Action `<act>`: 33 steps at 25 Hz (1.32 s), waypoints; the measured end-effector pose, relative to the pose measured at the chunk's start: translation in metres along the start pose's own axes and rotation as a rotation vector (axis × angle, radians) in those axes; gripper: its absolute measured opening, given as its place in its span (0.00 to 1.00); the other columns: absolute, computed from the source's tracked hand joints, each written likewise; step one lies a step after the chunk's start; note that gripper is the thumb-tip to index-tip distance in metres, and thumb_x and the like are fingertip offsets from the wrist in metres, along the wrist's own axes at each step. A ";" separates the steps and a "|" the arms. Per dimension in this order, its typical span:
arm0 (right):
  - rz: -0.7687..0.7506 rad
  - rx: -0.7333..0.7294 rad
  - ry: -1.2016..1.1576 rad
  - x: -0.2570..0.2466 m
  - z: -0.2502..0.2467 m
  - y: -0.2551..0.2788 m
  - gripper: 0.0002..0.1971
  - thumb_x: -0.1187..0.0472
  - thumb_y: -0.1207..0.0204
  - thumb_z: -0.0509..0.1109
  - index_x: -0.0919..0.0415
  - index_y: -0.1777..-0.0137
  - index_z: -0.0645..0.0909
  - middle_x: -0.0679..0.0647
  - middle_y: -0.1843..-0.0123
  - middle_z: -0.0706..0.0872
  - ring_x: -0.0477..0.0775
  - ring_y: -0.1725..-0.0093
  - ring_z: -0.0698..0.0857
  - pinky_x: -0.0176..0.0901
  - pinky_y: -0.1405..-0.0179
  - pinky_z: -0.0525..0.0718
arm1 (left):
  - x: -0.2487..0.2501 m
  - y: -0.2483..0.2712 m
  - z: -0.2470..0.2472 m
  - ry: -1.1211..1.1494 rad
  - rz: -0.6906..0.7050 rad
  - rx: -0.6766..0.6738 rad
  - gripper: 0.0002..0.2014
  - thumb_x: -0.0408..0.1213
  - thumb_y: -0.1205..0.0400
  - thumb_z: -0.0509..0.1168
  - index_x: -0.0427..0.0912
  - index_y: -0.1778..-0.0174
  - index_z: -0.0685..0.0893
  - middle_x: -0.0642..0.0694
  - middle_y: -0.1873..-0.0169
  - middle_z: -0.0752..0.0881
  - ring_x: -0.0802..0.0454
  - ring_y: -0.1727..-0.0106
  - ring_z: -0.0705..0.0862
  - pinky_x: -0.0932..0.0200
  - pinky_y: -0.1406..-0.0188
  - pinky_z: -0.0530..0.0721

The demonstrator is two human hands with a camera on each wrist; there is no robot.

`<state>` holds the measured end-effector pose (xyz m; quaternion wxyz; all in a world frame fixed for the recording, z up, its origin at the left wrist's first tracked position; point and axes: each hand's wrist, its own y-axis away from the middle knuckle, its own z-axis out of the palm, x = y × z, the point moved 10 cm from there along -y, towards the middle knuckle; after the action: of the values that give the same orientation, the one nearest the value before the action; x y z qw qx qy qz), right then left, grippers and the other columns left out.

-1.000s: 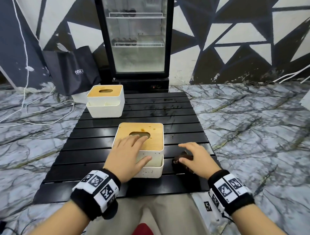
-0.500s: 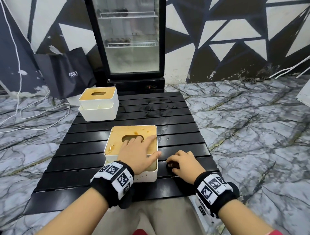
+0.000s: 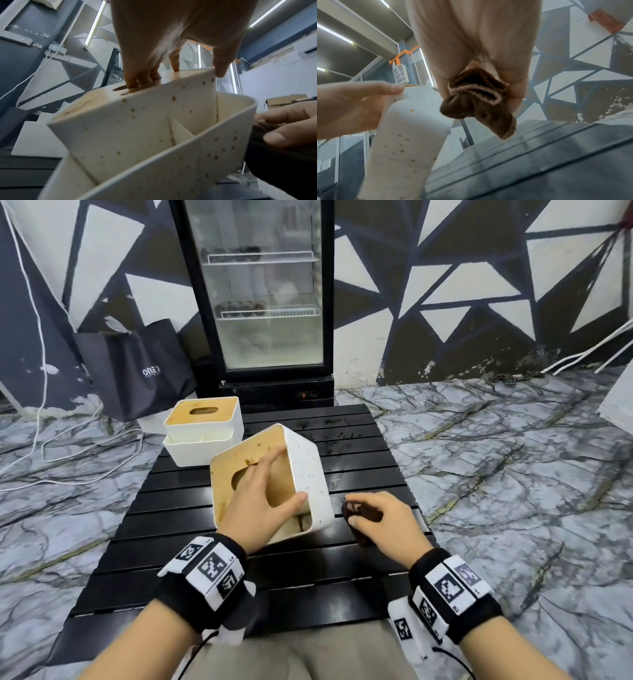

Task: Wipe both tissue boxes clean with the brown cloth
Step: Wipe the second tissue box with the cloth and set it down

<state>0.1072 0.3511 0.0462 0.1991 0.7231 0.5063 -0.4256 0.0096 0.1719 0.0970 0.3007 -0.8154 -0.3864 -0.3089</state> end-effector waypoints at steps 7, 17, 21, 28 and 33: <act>-0.065 0.089 -0.238 -0.035 0.010 0.000 0.14 0.64 0.32 0.75 0.45 0.52 0.81 0.43 0.50 0.85 0.38 0.49 0.82 0.27 0.47 0.77 | -0.012 0.014 -0.016 0.226 -0.064 0.095 0.43 0.43 0.26 0.74 0.73 0.26 0.51 0.49 0.31 0.69 0.51 0.26 0.65 0.52 0.26 0.65; -0.342 0.236 -0.194 -0.075 0.035 0.015 0.14 0.57 0.27 0.66 0.50 0.41 0.82 0.40 0.45 0.83 0.41 0.41 0.79 0.31 0.37 0.73 | -0.020 0.010 -0.021 0.302 -0.067 0.042 0.46 0.41 0.25 0.72 0.70 0.23 0.47 0.58 0.25 0.66 0.60 0.26 0.65 0.62 0.26 0.63; -0.309 0.224 -0.174 -0.071 0.033 0.000 0.15 0.56 0.26 0.65 0.50 0.39 0.82 0.39 0.45 0.82 0.43 0.40 0.80 0.39 0.35 0.75 | -0.022 0.004 -0.021 0.301 -0.066 0.048 0.45 0.41 0.24 0.72 0.69 0.23 0.47 0.60 0.29 0.67 0.61 0.29 0.67 0.64 0.30 0.65; -0.387 0.205 -0.109 -0.091 0.041 0.004 0.15 0.52 0.25 0.64 0.49 0.39 0.81 0.39 0.44 0.81 0.43 0.41 0.77 0.31 0.36 0.71 | -0.035 0.001 -0.016 0.364 -0.079 -0.015 0.48 0.61 0.36 0.70 0.78 0.25 0.47 0.59 0.23 0.65 0.62 0.23 0.65 0.50 0.22 0.66; -0.301 0.196 -0.143 -0.073 0.037 -0.009 0.16 0.55 0.26 0.64 0.50 0.39 0.81 0.41 0.44 0.82 0.44 0.39 0.78 0.39 0.35 0.74 | -0.039 -0.002 -0.017 0.395 -0.061 -0.026 0.47 0.61 0.36 0.71 0.79 0.26 0.49 0.56 0.22 0.66 0.58 0.22 0.65 0.43 0.22 0.67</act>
<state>0.0744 0.2866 0.0867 0.0973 0.6230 0.5496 -0.5480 -0.0165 0.1429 0.0800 0.3507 -0.7306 -0.3404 -0.4768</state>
